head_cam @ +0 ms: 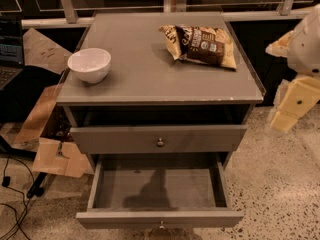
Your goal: Close middle drawer
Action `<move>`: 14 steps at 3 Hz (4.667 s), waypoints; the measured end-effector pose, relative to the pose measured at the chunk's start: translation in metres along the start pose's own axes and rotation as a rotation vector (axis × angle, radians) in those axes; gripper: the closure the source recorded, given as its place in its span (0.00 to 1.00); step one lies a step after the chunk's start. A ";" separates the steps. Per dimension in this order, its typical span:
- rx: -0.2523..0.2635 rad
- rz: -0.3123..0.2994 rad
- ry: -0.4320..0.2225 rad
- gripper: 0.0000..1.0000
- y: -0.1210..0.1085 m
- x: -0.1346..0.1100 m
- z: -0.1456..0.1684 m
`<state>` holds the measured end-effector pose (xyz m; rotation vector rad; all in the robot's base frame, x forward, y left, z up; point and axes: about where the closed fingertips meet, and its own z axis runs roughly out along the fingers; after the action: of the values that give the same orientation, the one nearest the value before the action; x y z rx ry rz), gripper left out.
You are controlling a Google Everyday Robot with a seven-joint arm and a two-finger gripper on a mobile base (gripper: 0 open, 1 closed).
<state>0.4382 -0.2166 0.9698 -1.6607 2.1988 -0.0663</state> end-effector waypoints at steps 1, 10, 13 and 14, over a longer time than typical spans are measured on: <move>0.022 0.070 -0.146 0.00 0.013 0.003 0.021; -0.166 0.445 -0.417 0.00 0.134 0.042 0.239; -0.175 0.504 -0.374 0.38 0.147 0.062 0.273; -0.174 0.504 -0.374 0.61 0.147 0.062 0.273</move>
Offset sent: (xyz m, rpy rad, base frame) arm -0.0052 0.0190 -0.0788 0.6495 -0.0756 -0.1290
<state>0.3790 -0.1789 0.6615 -1.0383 2.2923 0.5380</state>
